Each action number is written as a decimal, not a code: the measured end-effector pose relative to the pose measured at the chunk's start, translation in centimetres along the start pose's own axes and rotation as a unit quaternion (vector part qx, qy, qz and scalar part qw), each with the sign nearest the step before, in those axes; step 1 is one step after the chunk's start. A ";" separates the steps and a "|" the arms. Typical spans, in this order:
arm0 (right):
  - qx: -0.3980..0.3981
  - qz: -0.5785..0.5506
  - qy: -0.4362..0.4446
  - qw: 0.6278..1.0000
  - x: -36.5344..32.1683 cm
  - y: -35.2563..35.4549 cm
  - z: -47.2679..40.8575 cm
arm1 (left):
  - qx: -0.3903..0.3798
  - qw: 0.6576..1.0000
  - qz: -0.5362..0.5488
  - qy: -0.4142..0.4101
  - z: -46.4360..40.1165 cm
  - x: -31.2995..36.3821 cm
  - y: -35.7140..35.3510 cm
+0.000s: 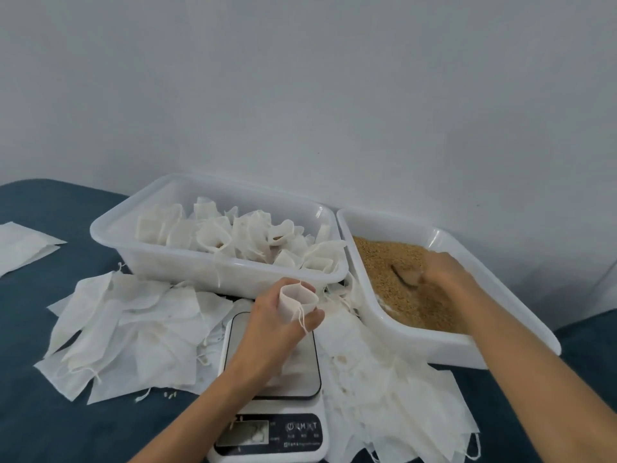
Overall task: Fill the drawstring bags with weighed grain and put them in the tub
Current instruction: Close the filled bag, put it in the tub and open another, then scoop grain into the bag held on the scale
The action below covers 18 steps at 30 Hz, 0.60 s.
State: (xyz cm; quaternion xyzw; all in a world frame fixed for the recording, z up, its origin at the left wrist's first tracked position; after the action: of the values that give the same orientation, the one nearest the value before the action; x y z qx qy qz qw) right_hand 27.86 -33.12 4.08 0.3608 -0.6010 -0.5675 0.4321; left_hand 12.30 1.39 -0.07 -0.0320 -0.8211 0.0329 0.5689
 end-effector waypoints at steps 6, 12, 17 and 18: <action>-0.002 -0.080 -0.042 0.996 0.6 -0.2 -1.3 | 0.012 1.000 -0.014 -0.006 -0.5 0.0 0.8; 0.016 -0.065 -0.031 0.997 2.3 0.2 0.3 | 0.001 0.999 -0.036 -0.004 -0.2 0.2 0.4; 0.024 -0.072 0.005 0.997 3.2 -0.2 1.9 | -0.001 1.000 -0.021 -0.003 -0.2 0.5 0.6; 0.018 -0.071 0.005 0.997 3.5 -0.3 2.0 | -0.002 1.000 -0.019 -0.004 -0.2 0.6 0.6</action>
State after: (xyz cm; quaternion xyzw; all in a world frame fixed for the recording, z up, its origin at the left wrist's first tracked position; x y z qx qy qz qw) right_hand 24.69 -35.64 4.18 0.4132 -0.5818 -0.5840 0.3869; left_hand 12.27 2.01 0.55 -0.0173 -0.8239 0.0201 0.5662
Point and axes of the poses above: each hand's wrist, its own z-axis away from the middle knuckle, its own y-axis out of the back of the hand, x = y × z, the point moved 10 cm from there along -z, towards the middle knuckle, and after that the axes turned 6 degrees about -y, right-handed, at the moved point
